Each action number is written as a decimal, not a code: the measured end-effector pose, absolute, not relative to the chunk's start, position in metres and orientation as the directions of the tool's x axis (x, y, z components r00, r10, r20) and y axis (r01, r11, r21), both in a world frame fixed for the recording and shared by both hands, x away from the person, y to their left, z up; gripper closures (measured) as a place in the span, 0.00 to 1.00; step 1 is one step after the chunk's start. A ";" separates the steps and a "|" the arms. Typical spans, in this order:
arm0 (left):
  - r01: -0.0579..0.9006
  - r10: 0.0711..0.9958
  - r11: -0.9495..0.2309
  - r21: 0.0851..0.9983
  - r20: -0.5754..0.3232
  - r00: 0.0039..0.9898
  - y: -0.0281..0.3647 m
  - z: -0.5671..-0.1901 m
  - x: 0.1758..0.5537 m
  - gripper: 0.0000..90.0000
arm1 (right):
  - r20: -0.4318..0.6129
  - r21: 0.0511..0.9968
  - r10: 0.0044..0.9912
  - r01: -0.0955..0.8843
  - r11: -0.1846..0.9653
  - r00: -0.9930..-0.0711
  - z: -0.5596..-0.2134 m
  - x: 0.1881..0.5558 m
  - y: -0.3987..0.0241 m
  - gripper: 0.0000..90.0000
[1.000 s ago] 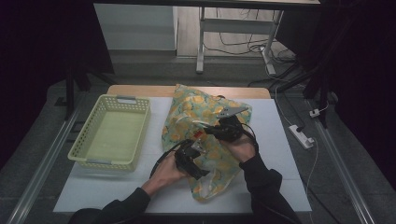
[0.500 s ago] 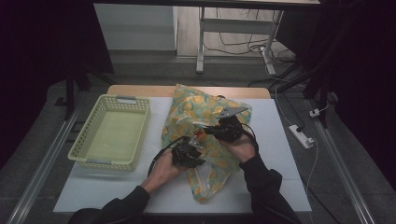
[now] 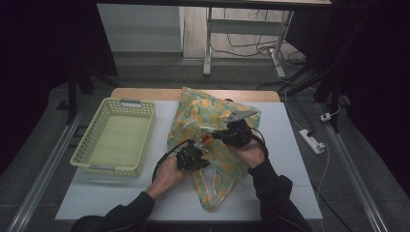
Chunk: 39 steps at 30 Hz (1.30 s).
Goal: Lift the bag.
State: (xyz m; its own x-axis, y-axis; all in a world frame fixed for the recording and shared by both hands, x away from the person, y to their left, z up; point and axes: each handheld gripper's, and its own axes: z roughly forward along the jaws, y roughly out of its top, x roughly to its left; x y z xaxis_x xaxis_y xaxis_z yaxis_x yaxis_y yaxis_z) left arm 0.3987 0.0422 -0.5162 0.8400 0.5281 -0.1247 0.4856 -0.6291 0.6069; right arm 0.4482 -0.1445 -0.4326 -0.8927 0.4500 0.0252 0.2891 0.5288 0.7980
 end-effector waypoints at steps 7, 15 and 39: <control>0.490 0.536 -0.598 0.634 -0.138 0.833 0.048 -0.502 0.398 0.99 | 0.018 0.800 0.446 0.280 0.531 -0.895 -0.430 0.446 -0.144 0.99; 0.510 0.542 -0.562 0.651 -0.175 0.822 0.053 -0.486 0.399 0.99 | 0.017 0.807 0.437 0.270 0.525 -0.899 -0.425 0.443 -0.144 0.99; 0.556 0.562 -0.424 0.715 -0.274 0.780 0.085 -0.431 0.404 0.99 | 0.026 0.833 0.422 0.253 0.492 -0.906 -0.408 0.437 -0.146 0.99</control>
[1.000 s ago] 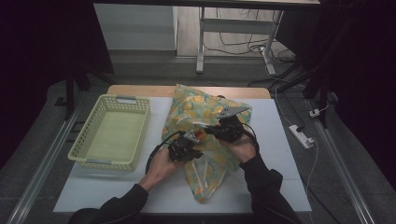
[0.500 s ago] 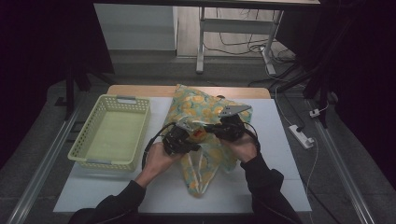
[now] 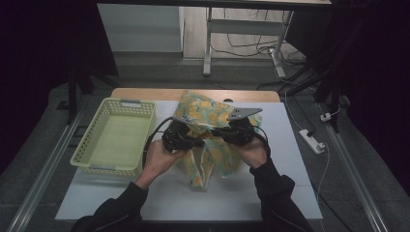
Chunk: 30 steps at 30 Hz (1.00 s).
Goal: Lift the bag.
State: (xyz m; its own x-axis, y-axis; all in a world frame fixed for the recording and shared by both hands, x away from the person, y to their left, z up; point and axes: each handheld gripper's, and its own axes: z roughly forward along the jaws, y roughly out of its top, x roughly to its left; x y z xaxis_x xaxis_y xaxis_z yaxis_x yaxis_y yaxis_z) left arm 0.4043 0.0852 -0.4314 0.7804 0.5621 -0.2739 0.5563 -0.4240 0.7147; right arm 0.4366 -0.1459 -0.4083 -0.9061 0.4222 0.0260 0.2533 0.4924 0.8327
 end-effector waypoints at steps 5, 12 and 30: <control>0.555 0.557 -0.413 0.722 -0.282 0.781 0.089 -0.420 0.404 0.99 | 0.031 0.840 0.416 0.249 0.482 -0.909 -0.403 0.434 -0.146 0.99; 0.553 0.559 -0.409 0.726 -0.280 0.781 0.094 -0.405 0.405 0.99 | 0.030 0.844 0.413 0.245 0.478 -0.910 -0.398 0.434 -0.146 0.99; 0.528 0.554 -0.373 0.763 -0.273 0.787 0.104 -0.364 0.410 0.99 | 0.005 0.864 0.393 0.202 0.462 -0.920 -0.367 0.429 -0.143 0.99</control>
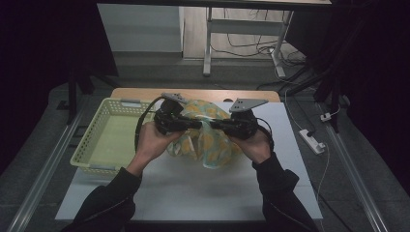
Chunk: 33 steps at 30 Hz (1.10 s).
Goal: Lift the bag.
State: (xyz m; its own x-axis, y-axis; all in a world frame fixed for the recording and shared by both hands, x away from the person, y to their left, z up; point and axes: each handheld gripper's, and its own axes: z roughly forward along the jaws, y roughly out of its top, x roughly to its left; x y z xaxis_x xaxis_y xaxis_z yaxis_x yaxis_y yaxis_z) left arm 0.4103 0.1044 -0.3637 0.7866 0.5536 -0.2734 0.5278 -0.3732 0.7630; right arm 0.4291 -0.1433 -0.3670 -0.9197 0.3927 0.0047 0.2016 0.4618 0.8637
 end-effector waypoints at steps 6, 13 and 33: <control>0.526 0.549 -0.355 0.773 -0.283 0.787 0.109 -0.356 0.412 0.99 | -0.007 0.863 0.385 0.188 0.468 -0.923 -0.360 0.428 -0.140 0.99; 0.520 0.541 -0.328 0.789 -0.294 0.788 0.113 -0.345 0.414 0.99 | -0.007 0.866 0.377 0.183 0.466 -0.926 -0.352 0.428 -0.137 0.99; 0.495 0.567 -0.246 0.833 -0.290 0.771 0.123 -0.295 0.438 0.99 | -0.052 0.879 0.389 0.143 0.455 -0.920 -0.311 0.437 -0.134 0.99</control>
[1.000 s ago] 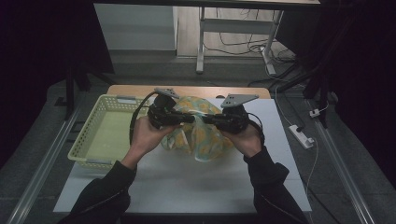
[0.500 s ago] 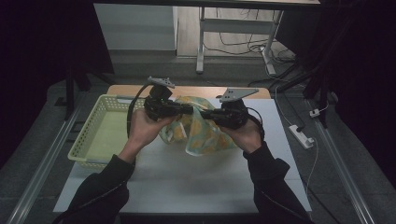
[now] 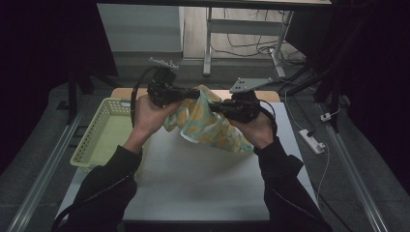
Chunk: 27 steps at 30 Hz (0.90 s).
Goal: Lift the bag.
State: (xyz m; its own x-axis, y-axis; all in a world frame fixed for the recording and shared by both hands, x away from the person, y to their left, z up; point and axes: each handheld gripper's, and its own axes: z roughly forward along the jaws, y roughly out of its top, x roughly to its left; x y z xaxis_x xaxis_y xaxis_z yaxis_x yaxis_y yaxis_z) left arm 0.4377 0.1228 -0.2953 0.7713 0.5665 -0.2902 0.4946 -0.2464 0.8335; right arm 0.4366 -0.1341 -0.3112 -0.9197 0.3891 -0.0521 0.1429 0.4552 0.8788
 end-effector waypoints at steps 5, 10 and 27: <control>0.485 0.591 -0.222 0.846 -0.279 0.757 0.129 -0.284 0.443 0.99 | -0.061 0.883 0.397 0.136 0.449 -0.916 -0.301 0.438 -0.134 0.99; 0.475 0.602 -0.200 0.857 -0.275 0.750 0.134 -0.274 0.444 0.99 | -0.069 0.884 0.399 0.129 0.449 -0.915 -0.293 0.440 -0.130 0.99; 0.469 0.607 -0.205 0.859 -0.264 0.749 0.141 -0.276 0.444 0.99 | -0.078 0.886 0.389 0.115 0.449 -0.918 -0.285 0.440 -0.119 0.99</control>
